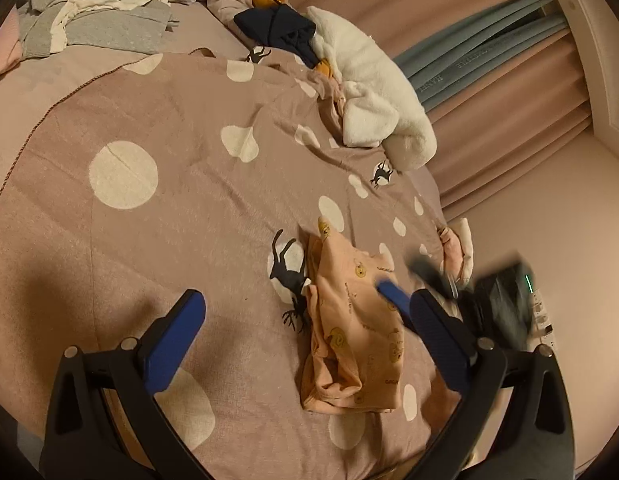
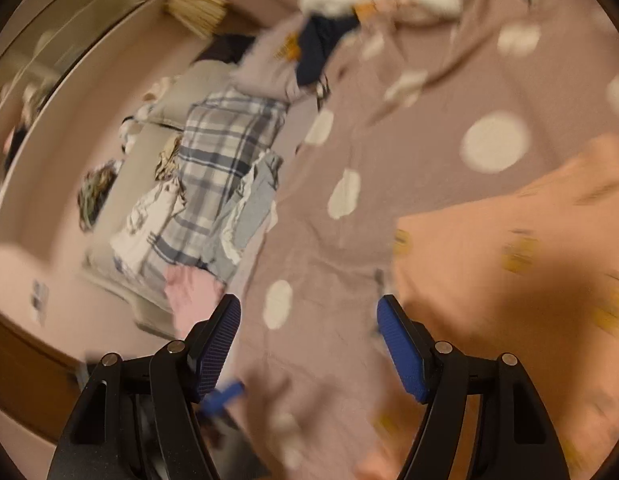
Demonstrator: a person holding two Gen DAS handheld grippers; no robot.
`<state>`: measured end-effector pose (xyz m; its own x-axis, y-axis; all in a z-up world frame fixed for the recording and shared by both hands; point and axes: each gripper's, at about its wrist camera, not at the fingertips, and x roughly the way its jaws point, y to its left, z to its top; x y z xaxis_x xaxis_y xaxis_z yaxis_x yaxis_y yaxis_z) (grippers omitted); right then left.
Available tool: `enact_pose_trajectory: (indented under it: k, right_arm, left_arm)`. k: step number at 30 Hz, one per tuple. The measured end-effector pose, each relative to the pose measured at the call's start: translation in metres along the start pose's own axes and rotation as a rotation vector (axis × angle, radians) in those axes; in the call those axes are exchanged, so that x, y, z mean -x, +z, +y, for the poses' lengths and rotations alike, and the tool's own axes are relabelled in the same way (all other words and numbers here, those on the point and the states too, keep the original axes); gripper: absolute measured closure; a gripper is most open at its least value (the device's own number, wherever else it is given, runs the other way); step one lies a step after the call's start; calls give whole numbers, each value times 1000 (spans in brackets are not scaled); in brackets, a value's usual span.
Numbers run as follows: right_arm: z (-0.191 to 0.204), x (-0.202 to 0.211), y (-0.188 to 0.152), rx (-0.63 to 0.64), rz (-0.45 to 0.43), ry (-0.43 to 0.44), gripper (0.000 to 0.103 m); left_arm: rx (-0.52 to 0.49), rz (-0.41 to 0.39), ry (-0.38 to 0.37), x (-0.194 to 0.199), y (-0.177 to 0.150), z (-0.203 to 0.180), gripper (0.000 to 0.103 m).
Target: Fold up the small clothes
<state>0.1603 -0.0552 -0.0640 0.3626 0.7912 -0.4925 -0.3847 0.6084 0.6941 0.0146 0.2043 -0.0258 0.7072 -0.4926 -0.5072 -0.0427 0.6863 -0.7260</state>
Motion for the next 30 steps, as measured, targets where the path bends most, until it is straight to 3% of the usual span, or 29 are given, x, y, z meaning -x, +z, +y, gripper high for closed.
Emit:
enact_pose_trajectory:
  k: [3, 5, 10, 13, 22, 25, 27, 30]
  right_arm:
    - [3, 28, -36, 103, 6, -3, 30]
    - [-5, 33, -59, 87, 54, 22, 30]
    - [-36, -1, -81, -48, 168, 90, 30]
    - [-32, -15, -83, -31, 154, 126, 29]
    - [3, -8, -106, 192, 169, -1, 27]
    - [17, 8, -124, 276, 235, 39, 27]
    - [19, 21, -125, 302, 215, 9, 27]
    - [11, 53, -110, 296, 89, -151, 19]
  left_arm:
    - [6, -3, -2, 1, -1, -1, 1]
    - [4, 6, 3, -1, -3, -2, 1]
    - [-2, 34, 12, -9, -8, -2, 1]
    - [-11, 36, 28, -10, -10, -4, 1]
    - [-16, 39, 25, -19, -7, -11, 1]
    - [-33, 53, 17, -26, -9, -18, 1]
    - [-53, 90, -3, -37, -12, -22, 1]
    - [-49, 246, -95, -66, -18, -22, 1]
